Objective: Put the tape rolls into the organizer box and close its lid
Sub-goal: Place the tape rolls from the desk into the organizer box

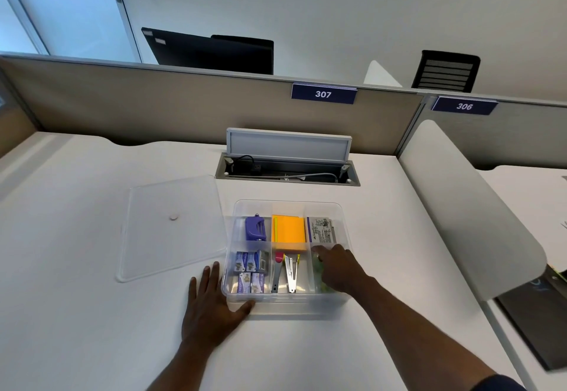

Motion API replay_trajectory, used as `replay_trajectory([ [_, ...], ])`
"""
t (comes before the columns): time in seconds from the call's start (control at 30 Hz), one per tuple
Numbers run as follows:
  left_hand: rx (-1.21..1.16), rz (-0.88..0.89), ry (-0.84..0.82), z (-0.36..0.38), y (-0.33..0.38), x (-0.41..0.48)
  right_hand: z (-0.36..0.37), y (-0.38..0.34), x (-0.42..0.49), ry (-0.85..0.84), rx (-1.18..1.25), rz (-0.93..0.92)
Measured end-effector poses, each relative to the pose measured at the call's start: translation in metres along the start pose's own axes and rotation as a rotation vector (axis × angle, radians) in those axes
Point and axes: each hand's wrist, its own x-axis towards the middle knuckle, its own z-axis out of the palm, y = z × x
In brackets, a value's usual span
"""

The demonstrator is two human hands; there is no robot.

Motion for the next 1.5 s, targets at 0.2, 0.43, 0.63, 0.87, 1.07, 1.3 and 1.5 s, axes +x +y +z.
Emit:
replay_trajectory([
  [0.2,0.015,0.009,0.006,-0.001,0.001,-0.001,0.0,0.001,0.001,0.055,0.156,0.01],
  [0.43,0.011,0.0,0.001,0.001,-0.001,0.0,0.003,-0.005,0.0,0.074,0.204,0.14],
  [0.63,-0.001,-0.002,-0.001,0.002,-0.001,0.0,0.01,-0.011,-0.001,0.086,0.186,0.177],
  [0.87,-0.011,0.002,0.004,-0.001,0.001,-0.001,0.013,-0.017,0.0,0.116,0.198,0.2],
  [1.07,-0.03,0.006,0.016,-0.004,0.001,-0.001,0.021,-0.015,0.001,0.14,0.19,0.236],
  [1.3,-0.03,0.01,0.023,-0.003,0.001,-0.001,0.015,-0.015,0.003,0.102,0.243,0.249],
  [1.5,-0.028,0.013,0.021,-0.001,0.0,-0.001,0.004,-0.015,0.003,0.009,0.312,0.293],
])
